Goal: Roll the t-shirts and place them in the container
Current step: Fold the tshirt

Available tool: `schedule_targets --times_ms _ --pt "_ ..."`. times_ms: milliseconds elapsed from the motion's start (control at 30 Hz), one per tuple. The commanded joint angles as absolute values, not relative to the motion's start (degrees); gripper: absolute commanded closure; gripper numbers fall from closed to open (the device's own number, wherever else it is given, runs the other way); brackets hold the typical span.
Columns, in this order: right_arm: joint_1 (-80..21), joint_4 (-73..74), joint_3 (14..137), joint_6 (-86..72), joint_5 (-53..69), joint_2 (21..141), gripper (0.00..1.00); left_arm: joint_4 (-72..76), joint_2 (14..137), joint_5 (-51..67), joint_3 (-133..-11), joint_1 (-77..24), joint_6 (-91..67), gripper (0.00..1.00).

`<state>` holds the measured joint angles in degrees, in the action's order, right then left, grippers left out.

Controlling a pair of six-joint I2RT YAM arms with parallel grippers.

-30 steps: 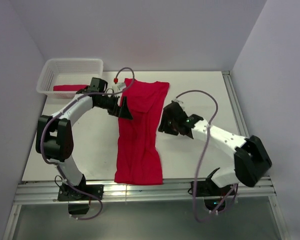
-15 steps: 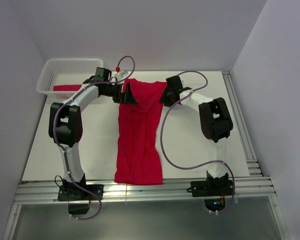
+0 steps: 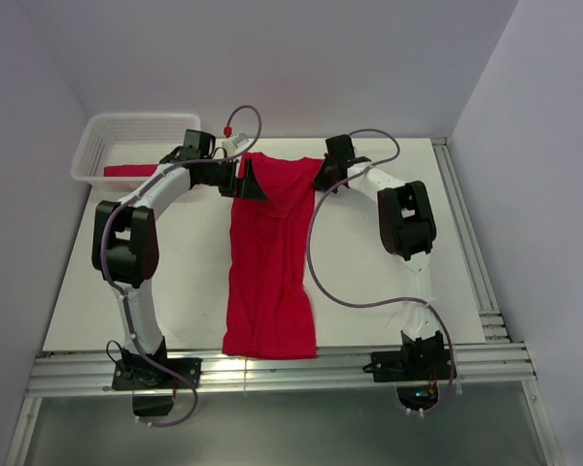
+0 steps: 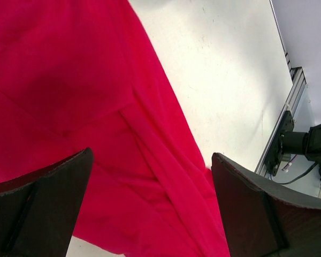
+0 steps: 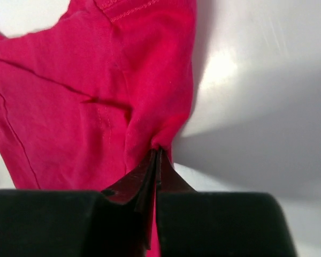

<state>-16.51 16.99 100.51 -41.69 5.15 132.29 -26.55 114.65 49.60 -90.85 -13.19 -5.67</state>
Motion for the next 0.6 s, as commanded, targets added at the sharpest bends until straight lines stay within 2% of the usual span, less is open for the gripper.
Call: schedule_targets --times_ms 0,233,300,367,433,567 --pt "-14.77 19.41 107.48 -41.48 6.85 137.01 0.99 -24.35 108.90 49.22 -89.57 -13.18 -4.58 0.00" --pt "-12.58 20.30 115.56 -43.32 6.94 142.54 1.00 -23.12 106.96 48.52 -86.93 -12.83 -3.87 0.01" --pt "-11.87 22.84 120.57 -43.33 9.13 144.66 0.97 -23.55 107.22 48.43 -86.57 -12.66 -3.34 0.00" --pt "-11.25 25.82 125.58 -42.63 9.84 147.12 0.78 -23.64 107.31 48.25 -86.22 -12.57 -2.90 0.01" --pt "-11.25 25.32 125.08 -41.75 10.46 146.43 0.65 -23.47 107.05 47.55 -85.26 -12.48 -2.46 0.01" --pt "-10.81 24.25 123.22 -40.26 11.60 143.09 0.61 -23.55 104.95 46.85 -84.46 -11.87 -1.85 0.00"
